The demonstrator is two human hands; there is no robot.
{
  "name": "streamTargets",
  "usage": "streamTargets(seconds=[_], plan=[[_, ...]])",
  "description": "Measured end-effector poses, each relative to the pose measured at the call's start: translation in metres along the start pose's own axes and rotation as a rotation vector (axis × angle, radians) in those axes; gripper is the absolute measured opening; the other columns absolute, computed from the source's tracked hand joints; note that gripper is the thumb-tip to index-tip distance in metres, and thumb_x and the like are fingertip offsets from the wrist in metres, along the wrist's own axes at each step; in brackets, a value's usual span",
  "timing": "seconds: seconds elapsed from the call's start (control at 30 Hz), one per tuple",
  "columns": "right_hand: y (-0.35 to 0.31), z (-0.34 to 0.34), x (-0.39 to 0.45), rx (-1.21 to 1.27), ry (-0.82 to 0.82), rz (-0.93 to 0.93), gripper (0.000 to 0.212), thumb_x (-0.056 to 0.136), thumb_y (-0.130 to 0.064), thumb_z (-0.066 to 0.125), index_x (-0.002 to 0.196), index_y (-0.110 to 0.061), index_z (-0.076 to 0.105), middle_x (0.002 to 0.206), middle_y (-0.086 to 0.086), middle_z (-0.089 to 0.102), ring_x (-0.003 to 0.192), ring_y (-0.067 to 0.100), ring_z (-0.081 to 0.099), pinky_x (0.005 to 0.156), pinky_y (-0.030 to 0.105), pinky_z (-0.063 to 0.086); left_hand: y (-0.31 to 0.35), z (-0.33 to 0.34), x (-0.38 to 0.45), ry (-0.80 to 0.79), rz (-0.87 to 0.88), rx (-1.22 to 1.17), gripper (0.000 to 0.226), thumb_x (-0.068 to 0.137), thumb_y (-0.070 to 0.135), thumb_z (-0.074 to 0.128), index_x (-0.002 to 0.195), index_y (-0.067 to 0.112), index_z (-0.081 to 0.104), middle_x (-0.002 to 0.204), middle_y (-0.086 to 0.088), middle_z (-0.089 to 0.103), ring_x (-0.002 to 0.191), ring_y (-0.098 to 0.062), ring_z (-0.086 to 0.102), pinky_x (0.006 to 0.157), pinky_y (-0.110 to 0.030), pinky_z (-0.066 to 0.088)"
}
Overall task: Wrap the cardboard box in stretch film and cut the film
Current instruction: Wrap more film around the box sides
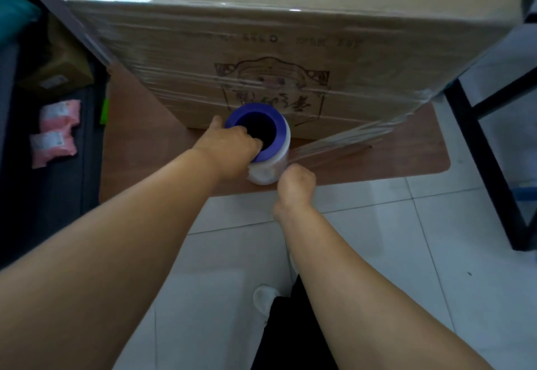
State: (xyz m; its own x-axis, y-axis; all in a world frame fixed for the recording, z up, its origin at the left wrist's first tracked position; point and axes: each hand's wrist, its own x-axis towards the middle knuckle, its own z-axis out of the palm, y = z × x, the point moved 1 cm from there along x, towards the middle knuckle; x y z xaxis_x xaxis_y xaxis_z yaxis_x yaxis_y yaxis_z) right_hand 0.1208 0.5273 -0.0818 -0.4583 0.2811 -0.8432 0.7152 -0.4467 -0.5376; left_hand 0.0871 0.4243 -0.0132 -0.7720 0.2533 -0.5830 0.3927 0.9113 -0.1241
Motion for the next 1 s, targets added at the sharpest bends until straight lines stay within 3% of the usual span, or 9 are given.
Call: streamTargets(seconds=[0.1,0.13,0.2,0.27,0.33,0.43,0.5,0.83,1.0], plan=[[0.013,-0.001,0.010,-0.049,-0.090,0.175,0.027,0.096,-0.009,0.031,0.075,-0.015,0.047,0.074,0.001,0.045,0.060,0.012,0.041,0.052,0.023,0.033,-0.002,-0.001,-0.001,-0.014,0.013,-0.010,0.018,0.088,0.033,0.055,0.101,0.021,0.051,0.100,-0.003,0.059,0.098,-0.023,0.055,0.096,-0.046,0.034],[0.017,0.001,0.011,-0.024,-0.121,0.237,0.028,0.096,-0.013,0.030,0.072,-0.018,0.043,0.073,-0.001,0.043,0.060,0.011,0.038,0.050,0.023,0.029,-0.003,-0.001,-0.001,-0.020,0.003,-0.035,0.016,0.088,0.035,0.055,0.095,0.022,0.049,0.096,-0.003,0.057,0.093,-0.023,0.055,0.094,-0.046,0.036],[0.028,0.005,0.018,0.078,-0.166,0.342,0.025,0.097,-0.021,0.029,0.082,-0.017,0.048,0.088,0.000,0.051,0.069,0.010,0.043,0.054,0.022,0.028,-0.005,0.000,-0.002,-0.043,-0.035,-0.087,0.020,0.086,0.037,0.057,0.089,0.022,0.044,0.090,-0.001,0.053,0.087,-0.021,0.051,0.091,-0.045,0.037],[0.036,0.012,0.022,0.181,-0.215,0.378,0.035,0.098,-0.027,0.025,0.113,-0.017,0.056,0.102,-0.001,0.058,0.092,0.011,0.051,0.059,0.021,0.031,-0.007,0.002,-0.002,-0.036,-0.058,-0.104,0.024,0.084,0.039,0.060,0.086,0.023,0.043,0.089,0.000,0.052,0.084,-0.021,0.050,0.086,-0.044,0.036],[0.040,0.020,0.024,0.268,-0.223,0.378,0.045,0.101,-0.032,0.022,0.129,-0.013,0.052,0.099,-0.003,0.060,0.100,0.010,0.051,0.065,0.018,0.035,-0.007,0.003,-0.001,-0.020,-0.069,-0.122,0.025,0.083,0.042,0.061,0.084,0.022,0.044,0.086,0.000,0.052,0.083,-0.021,0.051,0.082,-0.043,0.036],[0.047,0.030,0.023,0.328,-0.214,0.344,0.050,0.102,-0.038,0.020,0.136,-0.014,0.048,0.126,0.000,0.059,0.118,0.010,0.052,0.100,0.025,0.030,-0.011,0.002,-0.002,-0.034,-0.122,-0.203,0.026,0.084,0.041,0.062,0.086,0.020,0.046,0.084,-0.001,0.052,0.084,-0.023,0.053,0.083,-0.044,0.038],[0.053,0.037,0.021,0.376,-0.213,0.324,0.052,0.102,-0.040,0.018,0.139,-0.015,0.044,0.136,0.001,0.053,0.128,0.012,0.047,0.109,0.031,0.024,-0.018,0.001,-0.005,-0.042,-0.150,-0.262,0.025,0.084,0.038,0.062,0.088,0.019,0.047,0.085,-0.001,0.052,0.083,-0.024,0.053,0.082,-0.044,0.042],[0.071,0.065,0.001,0.562,-0.154,0.231,0.052,0.102,-0.042,0.020,0.144,-0.018,0.037,0.145,0.003,0.044,0.134,0.018,0.041,0.110,0.042,0.030,-0.045,0.011,-0.015,-0.013,-0.004,-0.131,0.031,0.082,0.021,0.065,0.093,0.022,0.037,0.096,-0.002,0.049,0.087,-0.021,0.050,0.080,-0.044,0.047],[0.092,0.080,-0.007,0.535,-0.213,0.248,0.058,0.101,-0.049,0.014,0.143,-0.020,0.040,0.145,0.000,0.045,0.135,0.021,0.041,0.113,0.045,0.023,-0.045,0.015,-0.017,0.028,0.026,-0.100,0.033,0.084,0.017,0.064,0.113,0.016,0.048,0.101,-0.005,0.051,0.088,-0.022,0.051,0.075,-0.040,0.048]])
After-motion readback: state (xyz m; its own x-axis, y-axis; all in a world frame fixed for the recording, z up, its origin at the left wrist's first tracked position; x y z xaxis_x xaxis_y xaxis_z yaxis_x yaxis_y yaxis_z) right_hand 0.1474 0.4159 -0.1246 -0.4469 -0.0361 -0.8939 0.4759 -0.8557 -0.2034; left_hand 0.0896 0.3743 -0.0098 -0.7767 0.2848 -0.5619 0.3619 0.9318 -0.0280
